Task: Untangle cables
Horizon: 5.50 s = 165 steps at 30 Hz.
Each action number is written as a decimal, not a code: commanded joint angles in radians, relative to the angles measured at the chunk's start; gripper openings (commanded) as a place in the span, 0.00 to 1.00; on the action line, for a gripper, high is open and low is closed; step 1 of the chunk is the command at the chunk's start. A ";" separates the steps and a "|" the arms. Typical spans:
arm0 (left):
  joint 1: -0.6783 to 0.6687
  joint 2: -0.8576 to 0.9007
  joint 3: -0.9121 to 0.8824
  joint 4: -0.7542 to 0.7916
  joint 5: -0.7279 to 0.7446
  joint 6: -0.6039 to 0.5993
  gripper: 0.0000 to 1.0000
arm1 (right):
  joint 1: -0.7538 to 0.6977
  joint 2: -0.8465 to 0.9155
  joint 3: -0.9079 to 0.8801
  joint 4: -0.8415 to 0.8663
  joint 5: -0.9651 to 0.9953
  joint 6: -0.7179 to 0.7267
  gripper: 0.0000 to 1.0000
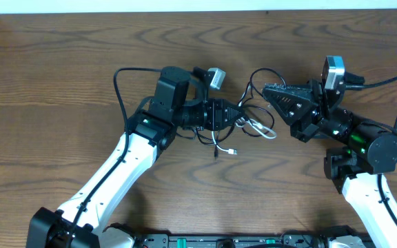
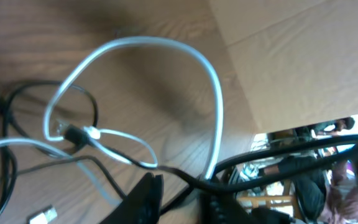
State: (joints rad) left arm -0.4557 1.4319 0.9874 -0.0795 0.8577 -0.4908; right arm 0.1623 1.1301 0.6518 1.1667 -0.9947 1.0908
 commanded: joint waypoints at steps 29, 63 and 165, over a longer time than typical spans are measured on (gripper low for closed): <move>0.027 0.005 0.015 -0.441 -0.096 0.257 0.10 | -0.247 -0.006 0.006 -0.911 0.265 -0.372 0.01; 0.472 -0.273 0.015 -0.468 -0.115 0.270 0.10 | -0.418 -0.006 0.005 -1.587 1.384 -0.613 0.01; 0.001 -0.164 0.001 -0.573 -0.489 0.220 0.09 | -0.555 0.822 0.758 -2.126 1.161 -0.874 0.49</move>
State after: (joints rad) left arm -0.4526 1.2644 0.9882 -0.6483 0.3820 -0.2653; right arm -0.3866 1.9121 1.4017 -0.9676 0.1284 0.1909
